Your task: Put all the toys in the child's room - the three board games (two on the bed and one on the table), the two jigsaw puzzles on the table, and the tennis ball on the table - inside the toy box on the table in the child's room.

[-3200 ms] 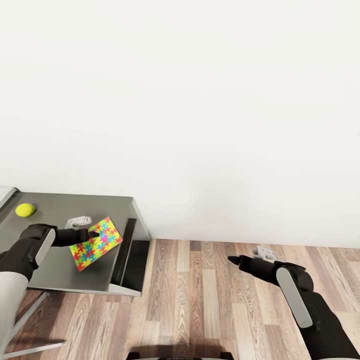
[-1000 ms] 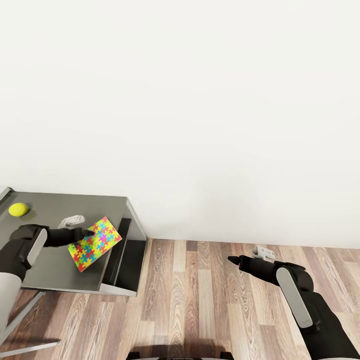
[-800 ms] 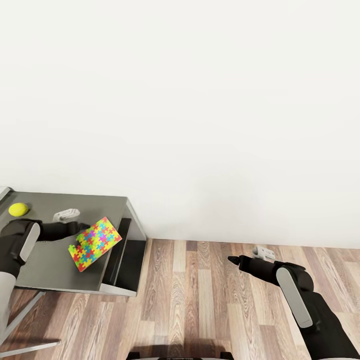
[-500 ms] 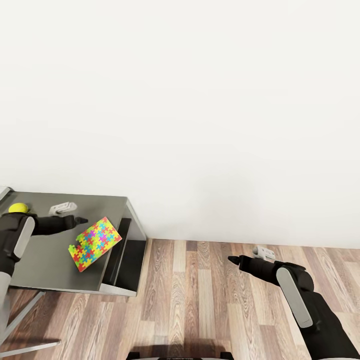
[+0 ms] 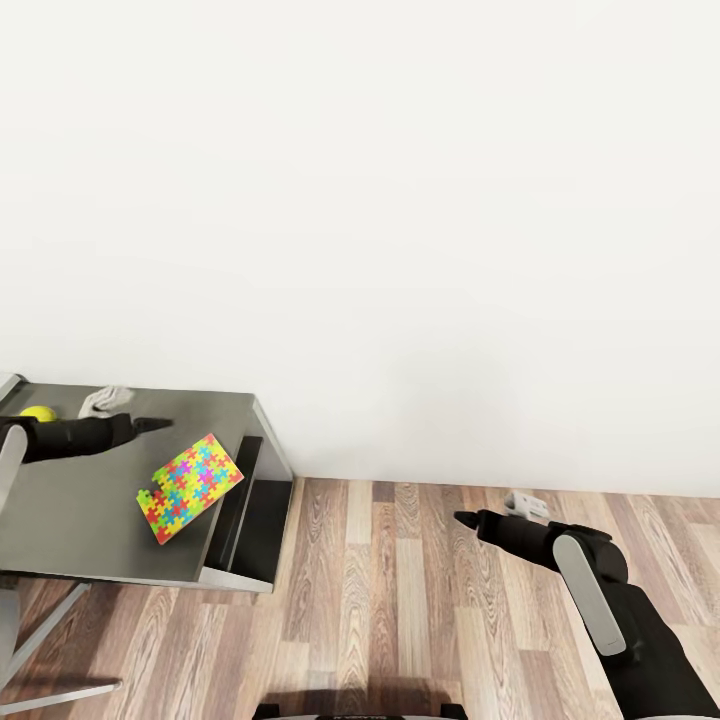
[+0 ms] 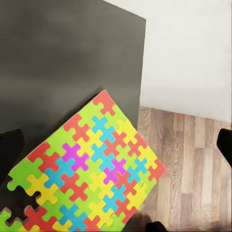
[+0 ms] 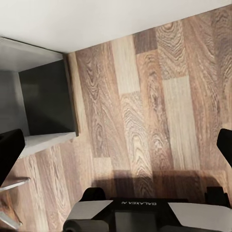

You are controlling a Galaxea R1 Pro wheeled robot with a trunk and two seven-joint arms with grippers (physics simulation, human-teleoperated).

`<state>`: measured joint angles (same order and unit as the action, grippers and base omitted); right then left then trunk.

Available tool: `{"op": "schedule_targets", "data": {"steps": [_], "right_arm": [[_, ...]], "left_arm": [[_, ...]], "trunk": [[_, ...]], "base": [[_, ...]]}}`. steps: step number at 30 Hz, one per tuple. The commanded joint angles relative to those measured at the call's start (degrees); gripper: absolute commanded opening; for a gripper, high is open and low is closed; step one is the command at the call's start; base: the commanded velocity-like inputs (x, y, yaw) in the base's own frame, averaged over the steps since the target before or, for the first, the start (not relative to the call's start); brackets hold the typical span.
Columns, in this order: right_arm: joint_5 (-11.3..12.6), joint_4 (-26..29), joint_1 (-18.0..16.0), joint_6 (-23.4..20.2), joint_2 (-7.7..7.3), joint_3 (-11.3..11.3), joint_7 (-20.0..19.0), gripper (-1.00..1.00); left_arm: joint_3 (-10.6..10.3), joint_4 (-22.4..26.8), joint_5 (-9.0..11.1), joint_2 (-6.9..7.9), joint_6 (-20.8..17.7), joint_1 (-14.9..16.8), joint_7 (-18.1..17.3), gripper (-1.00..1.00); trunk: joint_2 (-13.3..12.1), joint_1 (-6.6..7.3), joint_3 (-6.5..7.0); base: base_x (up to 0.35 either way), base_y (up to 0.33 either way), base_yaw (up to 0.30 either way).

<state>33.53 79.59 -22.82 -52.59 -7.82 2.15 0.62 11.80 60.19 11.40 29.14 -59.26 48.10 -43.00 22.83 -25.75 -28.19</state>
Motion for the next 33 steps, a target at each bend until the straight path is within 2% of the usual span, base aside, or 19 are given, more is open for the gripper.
{"op": "schedule_targets", "data": {"steps": [1, 6, 7, 10, 11, 13, 14, 20, 25, 30, 33], "right_arm": [[0.14, 0.05, -0.03, -0.27, 0.0, 0.04, -0.12, 1.0], [0.14, 0.04, -0.03, -0.2, 0.0, 0.05, -0.63, 1.0], [0.13, 0.04, -0.02, -0.18, 0.0, 0.05, -0.72, 1.0], [0.13, 0.06, -0.01, -0.17, 0.0, 0.05, -0.8, 1.0], [0.13, 0.08, -0.02, -0.16, 0.0, 0.05, -0.83, 1.0], [0.13, 0.1, -0.03, -0.16, 0.0, 0.06, -0.85, 1.0], [0.13, 0.11, -0.03, -0.15, 0.0, 0.09, -0.86, 1.0], [0.18, 0.12, 0.01, -0.27, 0.0, 0.12, -1.07, 1.0], [0.21, 0.08, -0.02, -0.32, 0.0, 0.18, -2.81, 1.0], [0.22, -0.07, -0.03, -0.45, -0.06, 0.55, -9.81, 1.0], [0.18, -0.16, -0.03, -0.49, -0.09, 0.71, -13.63, 1.0]], "left_arm": [[0.07, 0.02, -0.06, 0.47, -0.29, -0.01, -1.78, 1.0], [0.13, 0.06, -0.22, 2.39, -0.27, -0.17, -9.44, 1.0], [0.13, 0.04, -0.29, 3.05, -0.23, -0.26, -12.99, 1.0], [0.14, -0.02, -0.4, 4.03, -0.17, -0.71, -18.26, 1.0], [0.14, -0.04, -0.42, 4.57, -0.09, -1.37, -21.75, 1.0], [0.15, -0.03, -0.4, 4.93, 0.03, -2.28, -25.28, 1.0], [0.13, -0.02, -0.36, 5.16, 0.17, -3.29, -28.81, 1.0], [-0.07, 0.01, -0.4, 5.23, 1.0, -6.63, -38.98, 1.0], [-0.22, 0.3, -0.34, 4.99, 2.23, -8.25, -42.64, 1.0], [-0.73, 0.63, -0.28, 4.81, 2.81, -8.97, -47.0, 1.0], [-1.55, 0.67, -0.29, 4.76, 2.95, -9.07, -47.0, 1.0]], "trunk": [[0.09, -0.03, -0.08], [0.09, -0.03, -0.08], [0.09, -0.03, -0.08], [0.09, -0.03, -0.08], [0.09, -0.03, -0.08], [0.09, -0.03, -0.08], [0.09, -0.03, -0.08], [0.09, -0.03, -0.08], [0.09, -0.03, -0.08], [0.09, -0.03, -0.08], [0.09, -0.03, -0.08]], "base": [[0.0, 0.0, 0.0], [0.0, 0.0, 0.0], [0.0, 0.0, 0.0], [0.0, 0.0, 0.0], [0.0, 0.0, 0.0], [0.0, 0.0, 0.0], [0.0, 0.0, 0.0], [0.0, 0.0, 0.0], [0.0, 0.0, 0.0], [0.0, 0.0, 0.0], [0.0, 0.0, 0.0]]}}
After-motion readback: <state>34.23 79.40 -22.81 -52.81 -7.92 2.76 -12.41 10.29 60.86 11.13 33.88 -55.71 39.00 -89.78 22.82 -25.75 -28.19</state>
